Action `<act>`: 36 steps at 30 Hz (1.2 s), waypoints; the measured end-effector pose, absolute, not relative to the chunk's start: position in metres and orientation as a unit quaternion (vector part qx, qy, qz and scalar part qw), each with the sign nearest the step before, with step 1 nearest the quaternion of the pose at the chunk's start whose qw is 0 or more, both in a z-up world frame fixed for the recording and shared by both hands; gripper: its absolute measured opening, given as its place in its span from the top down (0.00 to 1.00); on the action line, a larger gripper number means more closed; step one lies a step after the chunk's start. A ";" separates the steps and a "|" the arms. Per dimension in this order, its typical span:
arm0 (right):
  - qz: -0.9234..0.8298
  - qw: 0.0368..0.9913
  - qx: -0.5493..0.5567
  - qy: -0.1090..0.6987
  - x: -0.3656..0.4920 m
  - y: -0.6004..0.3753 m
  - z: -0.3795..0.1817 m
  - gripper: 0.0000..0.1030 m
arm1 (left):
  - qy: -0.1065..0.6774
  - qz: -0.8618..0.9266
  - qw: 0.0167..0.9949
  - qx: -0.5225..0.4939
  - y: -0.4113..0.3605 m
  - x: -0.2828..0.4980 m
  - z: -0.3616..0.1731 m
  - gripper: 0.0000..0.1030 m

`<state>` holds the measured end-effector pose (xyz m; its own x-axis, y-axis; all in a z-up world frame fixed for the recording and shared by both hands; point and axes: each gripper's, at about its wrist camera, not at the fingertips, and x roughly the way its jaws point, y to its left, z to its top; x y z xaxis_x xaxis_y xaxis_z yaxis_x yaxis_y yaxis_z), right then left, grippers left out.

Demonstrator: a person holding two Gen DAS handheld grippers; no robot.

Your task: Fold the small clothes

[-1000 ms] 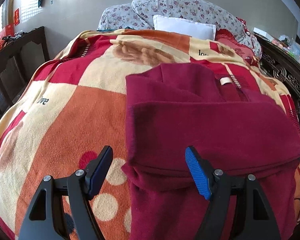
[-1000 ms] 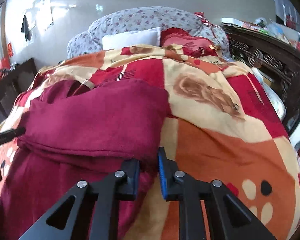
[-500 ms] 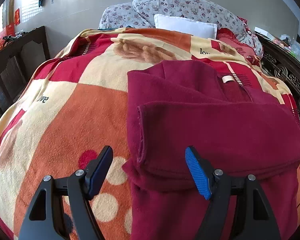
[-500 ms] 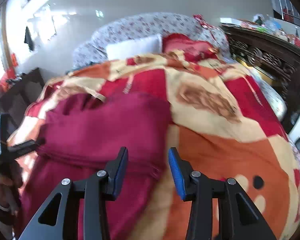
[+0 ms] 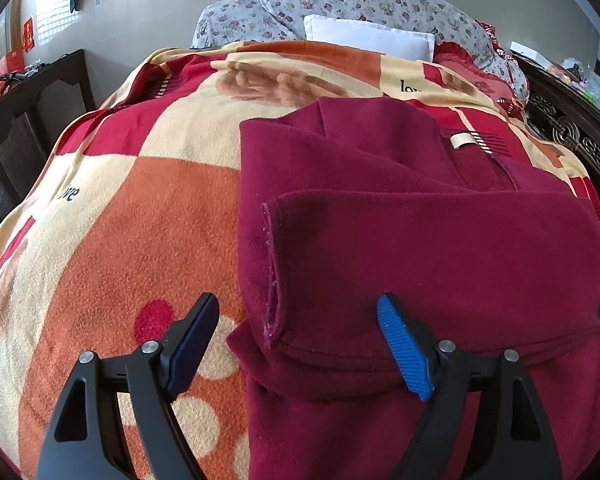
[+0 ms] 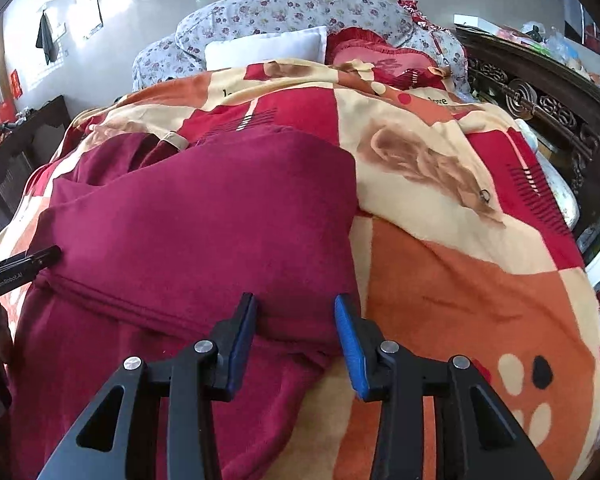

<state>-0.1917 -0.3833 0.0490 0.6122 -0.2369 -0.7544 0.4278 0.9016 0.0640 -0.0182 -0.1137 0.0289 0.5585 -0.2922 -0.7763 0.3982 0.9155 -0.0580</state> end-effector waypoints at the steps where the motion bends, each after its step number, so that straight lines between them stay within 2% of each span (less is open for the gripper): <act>1: -0.184 0.891 0.123 0.396 -0.194 -0.382 0.053 0.57 | 0.428 -0.196 0.880 0.063 -0.113 -0.019 0.030 0.21; 3: -0.165 0.896 0.142 0.388 -0.207 -0.374 0.062 0.56 | 0.426 -0.198 0.880 0.065 -0.108 -0.026 0.034 0.22; 4: -0.150 0.897 0.153 0.386 -0.215 -0.370 0.066 0.51 | 0.425 -0.199 0.880 0.066 -0.105 -0.029 0.036 0.21; 5: -0.132 0.898 0.164 0.387 -0.223 -0.364 0.068 0.41 | 0.425 -0.204 0.880 0.066 -0.099 -0.036 0.039 0.21; 7: -0.114 0.897 0.170 0.392 -0.242 -0.353 0.070 0.33 | 0.428 -0.209 0.876 0.070 -0.090 -0.048 0.043 0.21; 18: -0.053 0.871 0.237 0.427 -0.324 -0.316 0.035 0.31 | 0.443 -0.240 0.862 0.051 -0.007 -0.129 0.054 0.21; 19: -0.052 0.871 0.232 0.430 -0.326 -0.311 0.029 0.36 | 0.446 -0.240 0.861 0.050 -0.001 -0.135 0.054 0.21; 20: -0.049 0.870 0.225 0.436 -0.325 -0.306 0.021 0.62 | 0.448 -0.240 0.860 0.048 0.003 -0.139 0.053 0.21; 21: -0.045 0.869 0.223 0.440 -0.324 -0.304 0.017 0.78 | 0.450 -0.239 0.859 0.047 0.009 -0.145 0.052 0.21; 22: -0.045 0.869 0.227 0.437 -0.327 -0.304 0.014 0.87 | 0.451 -0.237 0.859 0.049 0.013 -0.149 0.051 0.21; 26: -0.062 0.885 0.235 0.398 -0.360 -0.308 0.029 0.89 | 0.455 -0.231 0.858 0.050 0.032 -0.166 0.048 0.21; 28: -0.078 0.878 0.241 0.407 -0.368 -0.314 0.023 0.90 | 0.461 -0.232 0.855 0.043 0.041 -0.174 0.046 0.21; 31: -0.084 0.866 0.273 0.411 -0.377 -0.321 0.008 0.88 | 0.475 -0.239 0.846 0.024 0.047 -0.182 0.042 0.21; 33: -0.064 0.859 0.324 0.391 -0.390 -0.325 0.010 0.82 | 0.484 -0.251 0.838 0.019 0.049 -0.190 0.040 0.21; 35: -0.038 0.856 0.329 0.396 -0.404 -0.321 0.015 0.59 | 0.487 -0.261 0.833 0.024 0.051 -0.200 0.039 0.21; 36: -0.040 0.858 0.319 0.401 -0.410 -0.318 0.018 0.53 | 0.488 -0.265 0.831 0.028 0.051 -0.204 0.038 0.21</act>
